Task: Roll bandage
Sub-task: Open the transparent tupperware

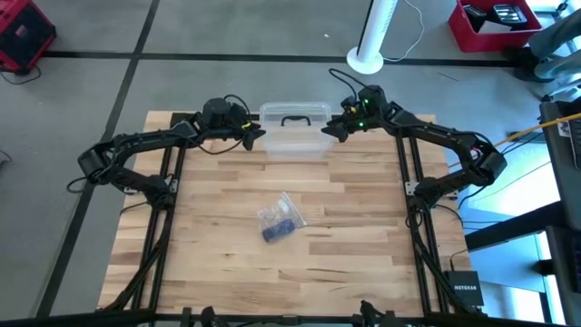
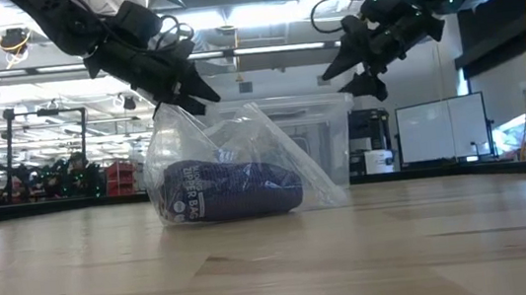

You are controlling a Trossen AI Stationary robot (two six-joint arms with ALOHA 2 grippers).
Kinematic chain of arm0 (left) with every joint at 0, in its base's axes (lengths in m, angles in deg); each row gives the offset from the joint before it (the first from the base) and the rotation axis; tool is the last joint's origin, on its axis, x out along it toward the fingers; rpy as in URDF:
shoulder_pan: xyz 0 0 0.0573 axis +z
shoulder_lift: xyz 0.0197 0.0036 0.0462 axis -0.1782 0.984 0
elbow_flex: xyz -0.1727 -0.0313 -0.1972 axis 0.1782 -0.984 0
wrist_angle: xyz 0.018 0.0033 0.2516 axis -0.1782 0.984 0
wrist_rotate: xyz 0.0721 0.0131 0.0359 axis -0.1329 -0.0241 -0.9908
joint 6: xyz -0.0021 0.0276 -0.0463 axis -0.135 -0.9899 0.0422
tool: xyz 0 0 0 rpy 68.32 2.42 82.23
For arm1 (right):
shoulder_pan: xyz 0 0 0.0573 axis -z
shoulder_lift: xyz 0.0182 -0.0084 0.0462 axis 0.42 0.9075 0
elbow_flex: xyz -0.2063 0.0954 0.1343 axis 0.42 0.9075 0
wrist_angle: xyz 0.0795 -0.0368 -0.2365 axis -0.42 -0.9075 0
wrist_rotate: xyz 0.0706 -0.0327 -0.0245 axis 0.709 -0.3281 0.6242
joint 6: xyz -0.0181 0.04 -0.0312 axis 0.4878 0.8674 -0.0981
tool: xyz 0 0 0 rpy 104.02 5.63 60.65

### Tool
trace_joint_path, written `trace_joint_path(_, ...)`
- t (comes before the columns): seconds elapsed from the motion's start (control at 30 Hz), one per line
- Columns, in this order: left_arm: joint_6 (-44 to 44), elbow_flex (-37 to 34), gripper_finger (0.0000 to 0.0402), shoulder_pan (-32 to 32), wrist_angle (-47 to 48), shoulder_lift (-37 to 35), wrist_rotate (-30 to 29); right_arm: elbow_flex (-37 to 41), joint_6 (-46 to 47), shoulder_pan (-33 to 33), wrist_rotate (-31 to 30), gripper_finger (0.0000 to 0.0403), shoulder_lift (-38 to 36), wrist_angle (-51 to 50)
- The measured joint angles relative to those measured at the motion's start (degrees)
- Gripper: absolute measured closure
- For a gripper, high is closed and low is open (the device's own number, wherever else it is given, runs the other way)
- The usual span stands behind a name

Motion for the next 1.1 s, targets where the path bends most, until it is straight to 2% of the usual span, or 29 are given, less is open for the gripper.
trace_joint_path(0.17,-1.22,0.0,0.0222,0.02,0.5,-0.36,0.0,-0.05,-0.69,0.46,-2.29,0.0134,-0.58,-3.29)
trace_joint_path(0.37,-1.83,0.02,0.0222,0.04,0.67,-0.16,-0.72,-0.35,-6.52,0.35,-10.32,0.0134,-1.16,-7.0)
trace_joint_path(0.6,-1.77,0.02,0.0222,0.06,0.76,-0.11,-1.31,-0.91,-6.1,0.42,-10.85,0.0134,-2.93,-6.5)
trace_joint_path(0.77,-1.79,0.02,0.0222,0.04,0.8,-0.09,-1.33,-1.48,-7.1,0.52,-16.82,0.0134,-4.65,-10.08)
trace_joint_path(0.9,-1.79,0.02,0.0222,0.06,0.63,-0.09,-1.37,-1.4,-8.26,0.42,-16.68,0.0134,-2.92,-13.48)
trace_joint_path(1.1,-1.79,0.02,0.0222,-0.59,0.45,-0.09,-1.36,-0.76,-6.66,0.33,-11.1,0.0134,0.05,-10.54)
